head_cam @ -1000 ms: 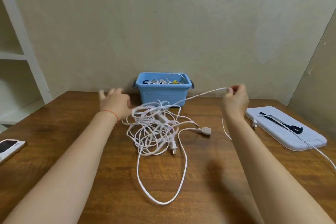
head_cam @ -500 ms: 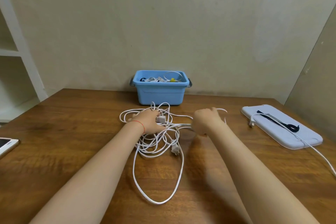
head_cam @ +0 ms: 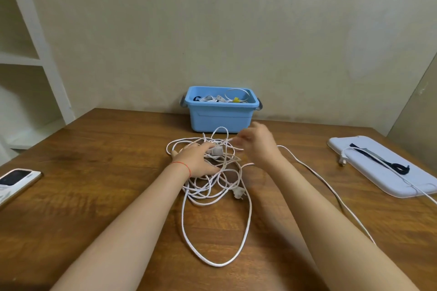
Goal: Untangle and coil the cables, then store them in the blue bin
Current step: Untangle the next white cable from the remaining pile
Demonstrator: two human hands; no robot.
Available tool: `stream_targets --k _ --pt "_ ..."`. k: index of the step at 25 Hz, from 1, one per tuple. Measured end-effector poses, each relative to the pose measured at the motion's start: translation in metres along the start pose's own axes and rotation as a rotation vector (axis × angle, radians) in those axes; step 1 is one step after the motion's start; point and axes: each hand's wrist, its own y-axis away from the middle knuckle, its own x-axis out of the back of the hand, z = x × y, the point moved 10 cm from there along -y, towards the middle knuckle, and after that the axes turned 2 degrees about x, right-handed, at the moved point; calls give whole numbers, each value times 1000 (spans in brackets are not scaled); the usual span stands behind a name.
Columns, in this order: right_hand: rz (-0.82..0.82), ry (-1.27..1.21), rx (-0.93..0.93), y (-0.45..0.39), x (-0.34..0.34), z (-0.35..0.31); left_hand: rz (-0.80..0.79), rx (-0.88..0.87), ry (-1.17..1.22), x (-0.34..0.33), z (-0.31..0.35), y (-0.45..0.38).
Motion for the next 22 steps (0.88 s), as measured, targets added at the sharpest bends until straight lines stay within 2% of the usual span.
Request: stream_targets --k 2,4,6,7,8,10,12,14,16,18,20,22 --pt "258 -123 -125 2 39 25 115 104 -21 15 -20 -2" --pt "504 -223 -289 15 77 58 253 315 -46 34 -56 0" --pt "621 -234 -414 29 101 84 315 516 2 47 -91 7" --pt "590 -209 -456 31 103 90 340 553 28 53 -98 10" --pt "507 -171 -483 29 97 94 368 515 34 60 -92 9" --pt "269 -47 -524 21 74 93 372 251 -5 67 -50 -1" --pt "97 103 -567 18 55 89 272 -1 -38 56 -7 -7" --pt "71 250 -566 18 52 86 167 -37 -55 39 -1 -10" --pt "97 395 -545 24 63 87 148 -5 -98 30 -14 -9" --pt "73 569 -498 25 69 86 227 -10 -100 34 -18 -5" --pt "69 681 -350 17 62 69 379 -68 -57 53 -4 4" --pt "159 481 -77 8 47 30 475 -176 -52 69 22 14"
